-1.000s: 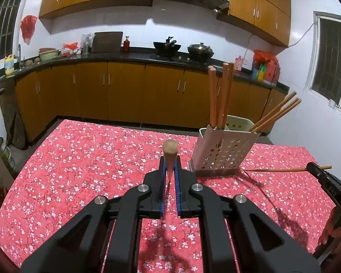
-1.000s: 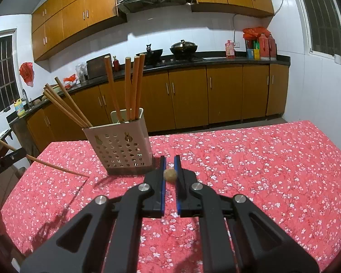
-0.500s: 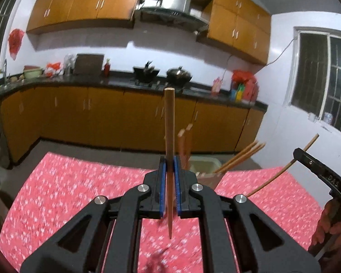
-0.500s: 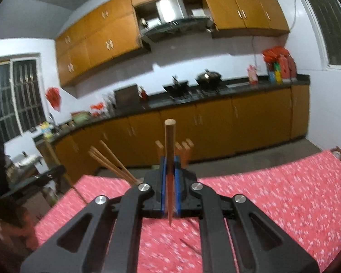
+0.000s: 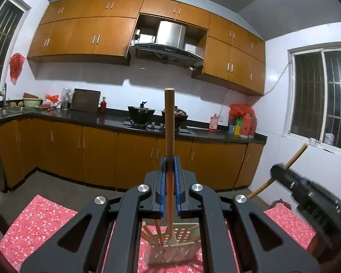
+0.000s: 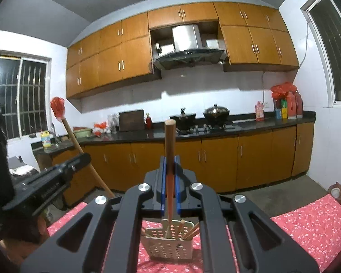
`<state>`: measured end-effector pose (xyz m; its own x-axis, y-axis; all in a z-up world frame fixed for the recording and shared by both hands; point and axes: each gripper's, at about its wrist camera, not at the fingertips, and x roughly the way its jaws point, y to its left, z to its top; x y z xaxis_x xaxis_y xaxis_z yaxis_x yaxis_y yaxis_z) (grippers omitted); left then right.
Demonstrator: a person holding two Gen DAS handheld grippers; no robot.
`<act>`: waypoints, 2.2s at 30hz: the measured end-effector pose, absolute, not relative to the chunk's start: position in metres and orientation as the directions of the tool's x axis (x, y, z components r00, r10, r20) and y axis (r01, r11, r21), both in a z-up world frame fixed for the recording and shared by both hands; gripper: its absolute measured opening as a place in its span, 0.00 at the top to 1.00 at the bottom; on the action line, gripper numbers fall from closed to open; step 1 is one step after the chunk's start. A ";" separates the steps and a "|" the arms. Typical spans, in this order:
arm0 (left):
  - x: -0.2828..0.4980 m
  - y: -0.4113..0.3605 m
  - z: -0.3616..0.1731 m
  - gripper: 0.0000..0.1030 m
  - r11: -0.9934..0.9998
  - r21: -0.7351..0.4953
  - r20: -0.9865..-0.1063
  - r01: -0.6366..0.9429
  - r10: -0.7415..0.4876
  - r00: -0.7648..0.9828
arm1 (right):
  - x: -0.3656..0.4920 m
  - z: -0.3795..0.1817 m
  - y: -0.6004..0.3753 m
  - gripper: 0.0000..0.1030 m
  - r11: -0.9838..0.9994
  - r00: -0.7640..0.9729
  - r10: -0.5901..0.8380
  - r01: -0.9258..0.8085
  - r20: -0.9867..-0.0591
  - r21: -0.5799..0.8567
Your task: Organize utensils
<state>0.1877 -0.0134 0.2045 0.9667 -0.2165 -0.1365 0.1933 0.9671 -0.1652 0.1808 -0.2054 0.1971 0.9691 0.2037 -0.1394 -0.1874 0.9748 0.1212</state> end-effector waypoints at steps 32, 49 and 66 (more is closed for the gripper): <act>0.182 0.016 0.183 0.52 0.954 -0.248 -0.185 0.167 -0.216 0.959 | 0.161 0.172 -0.216 0.38 0.969 0.959 0.212 -0.181 -0.187 0.170; 0.073 0.030 0.122 0.02 0.994 -0.061 -0.217 0.089 -0.100 0.971 | 0.070 0.108 -0.198 0.04 0.984 0.959 0.174 -0.160 -0.222 0.079; 0.028 0.026 0.069 0.02 0.999 0.035 -0.253 0.032 -0.022 0.967 | 0.023 0.048 -0.193 0.04 0.992 0.946 0.127 -0.119 -0.300 0.045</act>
<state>0.0283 0.0259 0.0687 0.9673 -0.0218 -0.2525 0.0317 0.9989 0.0354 0.0232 -0.1928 0.0476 0.9455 0.1273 -0.2997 -0.1193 0.9918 0.0449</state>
